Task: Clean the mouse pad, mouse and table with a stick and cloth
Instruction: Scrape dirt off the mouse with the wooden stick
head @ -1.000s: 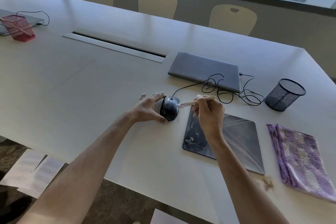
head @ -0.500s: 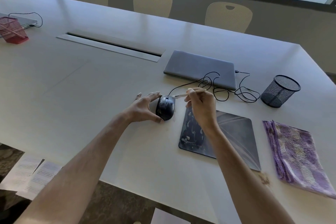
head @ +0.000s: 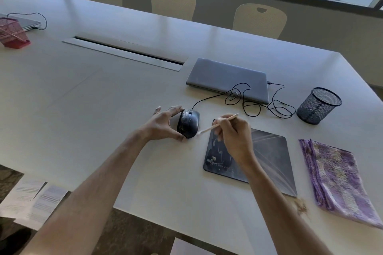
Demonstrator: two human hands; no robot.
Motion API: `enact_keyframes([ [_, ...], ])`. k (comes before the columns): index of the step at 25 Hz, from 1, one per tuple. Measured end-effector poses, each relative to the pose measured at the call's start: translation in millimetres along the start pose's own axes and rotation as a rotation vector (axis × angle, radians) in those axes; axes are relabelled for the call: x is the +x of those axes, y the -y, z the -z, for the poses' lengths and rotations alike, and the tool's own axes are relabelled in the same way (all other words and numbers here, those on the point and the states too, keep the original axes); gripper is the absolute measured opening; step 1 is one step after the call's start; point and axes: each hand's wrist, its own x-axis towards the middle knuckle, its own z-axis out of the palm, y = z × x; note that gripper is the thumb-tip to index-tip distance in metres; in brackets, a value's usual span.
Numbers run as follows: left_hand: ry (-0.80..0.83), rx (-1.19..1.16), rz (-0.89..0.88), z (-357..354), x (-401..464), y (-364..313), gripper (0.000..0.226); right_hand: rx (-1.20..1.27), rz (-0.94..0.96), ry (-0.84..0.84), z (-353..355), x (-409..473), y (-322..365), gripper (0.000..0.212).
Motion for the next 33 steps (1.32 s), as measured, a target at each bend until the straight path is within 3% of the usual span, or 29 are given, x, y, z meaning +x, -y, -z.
enact_keyframes([
  [3,0.011,-0.003,-0.005,0.3,-0.1,-0.1,0.126,-0.028,-0.044,-0.068,-0.9,27.0,3.5,0.024],
  [8,0.009,0.002,-0.009,0.9,0.1,-0.7,0.127,-0.258,0.123,0.110,-19.4,59.2,-2.7,0.019],
  [12,0.014,0.007,-0.016,1.8,0.7,-0.9,0.126,-0.088,0.005,0.197,-19.8,63.7,-13.8,0.023],
  [17,0.012,0.009,-0.019,-0.2,1.0,1.8,0.125,-0.013,-0.143,-0.028,-4.3,74.6,-23.4,0.018],
  [22,0.009,0.017,-0.013,-0.4,2.7,4.1,0.126,0.081,-0.177,0.082,-13.1,78.3,-19.8,0.011],
  [25,0.006,0.012,-0.005,-0.5,2.0,3.4,0.126,-0.025,-0.163,0.016,-11.9,77.4,-20.1,0.013],
  [28,0.014,0.030,-0.012,-0.5,2.6,2.7,0.123,0.038,-0.150,0.084,-15.3,78.0,-13.2,0.012],
  [33,0.030,0.054,0.047,0.5,2.6,4.2,0.117,-0.152,-0.133,0.010,-15.6,78.8,-9.7,0.016],
])
